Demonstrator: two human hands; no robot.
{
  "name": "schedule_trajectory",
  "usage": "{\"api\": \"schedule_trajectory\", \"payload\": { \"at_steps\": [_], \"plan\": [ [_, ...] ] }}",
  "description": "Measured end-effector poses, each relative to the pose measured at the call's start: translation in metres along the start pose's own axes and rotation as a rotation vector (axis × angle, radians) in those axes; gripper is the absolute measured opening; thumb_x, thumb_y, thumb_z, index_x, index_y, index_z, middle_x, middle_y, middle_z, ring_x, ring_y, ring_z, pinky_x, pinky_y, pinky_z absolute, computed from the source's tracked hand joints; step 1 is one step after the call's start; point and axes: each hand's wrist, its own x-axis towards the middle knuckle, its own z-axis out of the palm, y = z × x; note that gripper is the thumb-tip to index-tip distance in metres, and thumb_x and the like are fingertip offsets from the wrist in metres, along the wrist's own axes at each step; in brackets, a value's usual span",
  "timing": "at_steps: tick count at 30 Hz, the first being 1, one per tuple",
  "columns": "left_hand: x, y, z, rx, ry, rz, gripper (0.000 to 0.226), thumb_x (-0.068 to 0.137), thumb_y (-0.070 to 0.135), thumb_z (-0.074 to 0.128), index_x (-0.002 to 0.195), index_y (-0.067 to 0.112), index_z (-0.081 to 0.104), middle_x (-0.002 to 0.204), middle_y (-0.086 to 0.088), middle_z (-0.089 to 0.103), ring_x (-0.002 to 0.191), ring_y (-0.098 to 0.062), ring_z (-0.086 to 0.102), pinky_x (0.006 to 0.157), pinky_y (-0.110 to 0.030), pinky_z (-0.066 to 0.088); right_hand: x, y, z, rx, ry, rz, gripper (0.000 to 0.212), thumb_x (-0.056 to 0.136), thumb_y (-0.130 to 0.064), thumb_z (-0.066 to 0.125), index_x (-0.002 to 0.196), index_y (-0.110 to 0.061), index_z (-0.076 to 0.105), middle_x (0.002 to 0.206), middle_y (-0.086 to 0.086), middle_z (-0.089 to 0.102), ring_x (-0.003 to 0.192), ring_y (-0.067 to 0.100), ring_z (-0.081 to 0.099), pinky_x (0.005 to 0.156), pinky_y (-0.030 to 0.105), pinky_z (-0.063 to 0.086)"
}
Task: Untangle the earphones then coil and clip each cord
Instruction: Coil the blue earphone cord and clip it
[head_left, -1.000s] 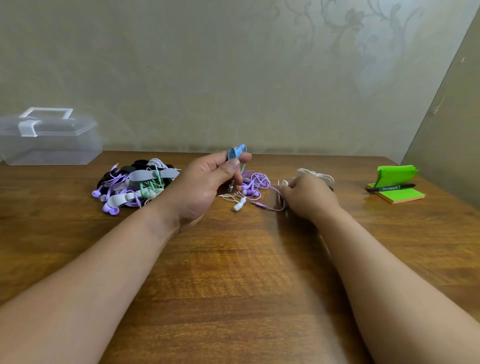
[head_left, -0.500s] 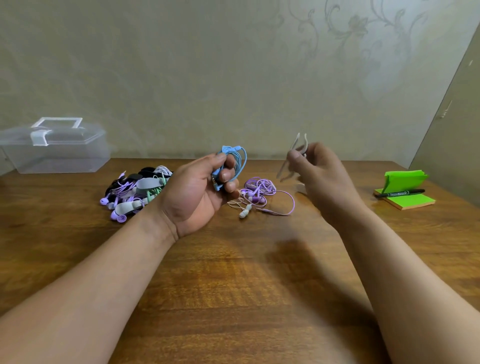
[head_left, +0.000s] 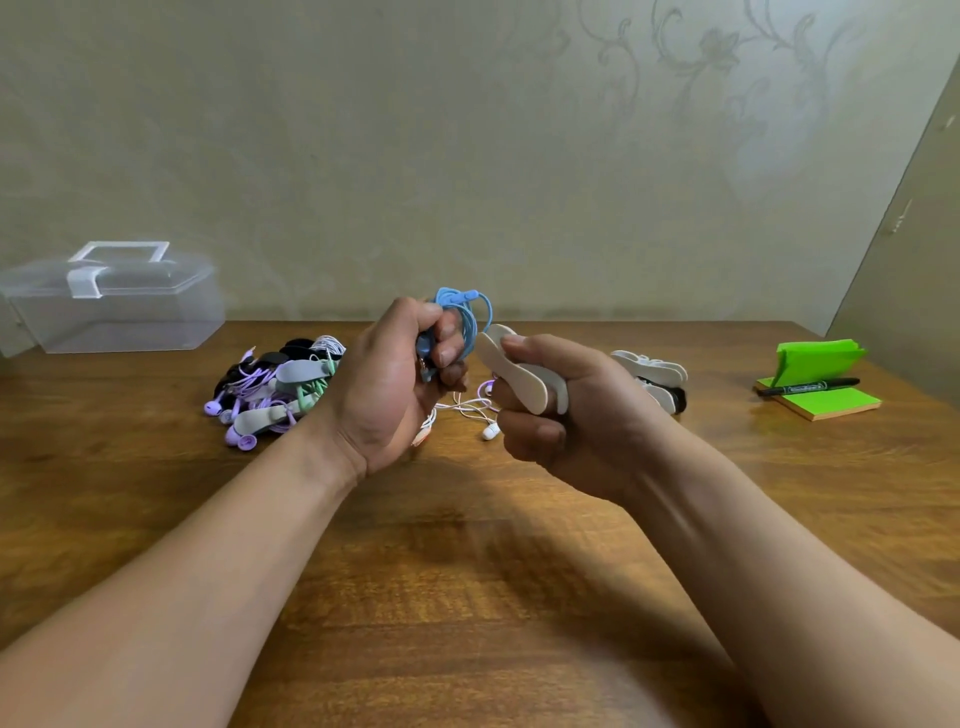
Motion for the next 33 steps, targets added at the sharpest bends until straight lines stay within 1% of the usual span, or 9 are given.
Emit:
{"api": "schedule_trajectory", "payload": {
  "at_steps": [9,13,17,23,26,28,30,31,33],
  "plan": [
    [0.001,-0.007,0.002,0.111,-0.006,0.103,0.034,0.097,0.026,0.037,0.064,0.018,0.046,0.069,-0.001,0.040,0.067,-0.015,0.041,0.071,-0.032,0.044,-0.006,-0.004,0.005,0.062,-0.069,0.011,0.021,0.104,-0.022,0.049,0.085,-0.015,0.049,0.066,0.000,0.012,0.036,0.007,0.023,0.050,0.026,0.014],
    [0.000,-0.007,0.002,0.185,0.006,0.129,0.031,0.092,0.028,0.039,0.064,0.020,0.047,0.071,-0.002,0.039,0.070,-0.019,0.040,0.074,-0.037,0.044,-0.007,-0.004,0.004,0.083,-0.086,0.031,0.018,0.105,-0.022,0.050,0.090,-0.013,0.051,0.060,-0.003,0.019,0.036,0.006,0.025,0.050,0.025,0.014],
    [-0.002,-0.008,0.005,0.238,-0.005,0.156,0.031,0.096,0.027,0.037,0.067,0.017,0.042,0.072,-0.004,0.040,0.077,-0.028,0.037,0.080,-0.048,0.038,-0.005,-0.003,0.005,0.086,-0.081,0.018,0.023,0.106,-0.022,0.049,0.087,-0.013,0.056,0.055,-0.003,0.025,0.035,0.006,0.025,0.046,0.023,0.016],
    [-0.004,-0.011,0.014,0.224,0.005,0.214,0.032,0.096,0.026,0.037,0.065,0.022,0.044,0.073,-0.004,0.037,0.079,-0.029,0.033,0.078,-0.048,0.033,-0.003,-0.002,0.005,0.105,-0.079,-0.034,0.020,0.107,-0.023,0.047,0.091,-0.012,0.054,0.060,-0.002,0.024,0.036,0.005,0.024,0.048,0.024,0.014],
    [-0.005,-0.014,0.019,0.177,0.068,0.261,0.026,0.093,0.027,0.042,0.067,0.021,0.042,0.074,-0.005,0.037,0.078,-0.028,0.032,0.079,-0.051,0.028,-0.001,0.003,0.010,0.096,-0.061,-0.105,0.030,0.108,-0.025,0.047,0.084,-0.012,0.061,0.057,-0.002,0.025,0.038,0.007,0.023,0.051,0.027,0.013],
    [-0.006,-0.015,0.022,0.179,0.118,0.299,0.023,0.090,0.028,0.044,0.070,0.019,0.040,0.077,-0.010,0.035,0.080,-0.030,0.032,0.078,-0.050,0.029,0.002,0.008,0.013,0.081,-0.031,-0.160,0.030,0.109,-0.026,0.046,0.091,-0.007,0.061,0.062,0.006,0.018,0.038,0.009,0.022,0.050,0.027,0.014],
    [-0.008,-0.016,0.025,0.208,0.155,0.331,0.022,0.091,0.027,0.043,0.072,0.016,0.039,0.080,-0.014,0.037,0.081,-0.031,0.035,0.077,-0.048,0.032,0.004,0.011,0.017,0.054,-0.016,-0.205,0.024,0.110,-0.028,0.045,0.109,-0.008,0.058,0.079,0.016,0.006,0.040,0.009,0.022,0.045,0.024,0.019],
    [-0.008,-0.016,0.026,0.219,0.170,0.341,0.022,0.092,0.025,0.042,0.073,0.014,0.039,0.081,-0.014,0.038,0.080,-0.030,0.038,0.076,-0.047,0.034,0.004,0.013,0.018,0.031,-0.022,-0.222,0.022,0.111,-0.029,0.044,0.113,-0.010,0.056,0.080,0.017,0.006,0.041,0.009,0.022,0.044,0.024,0.020],
    [-0.010,-0.016,0.028,0.235,0.193,0.362,0.025,0.094,0.025,0.040,0.075,0.008,0.039,0.079,-0.014,0.042,0.078,-0.028,0.043,0.073,-0.044,0.038,0.004,0.015,0.018,-0.030,-0.030,-0.255,0.021,0.112,-0.027,0.041,0.115,-0.012,0.055,0.065,0.009,0.013,0.042,0.011,0.022,0.044,0.024,0.020]
  ]
}}
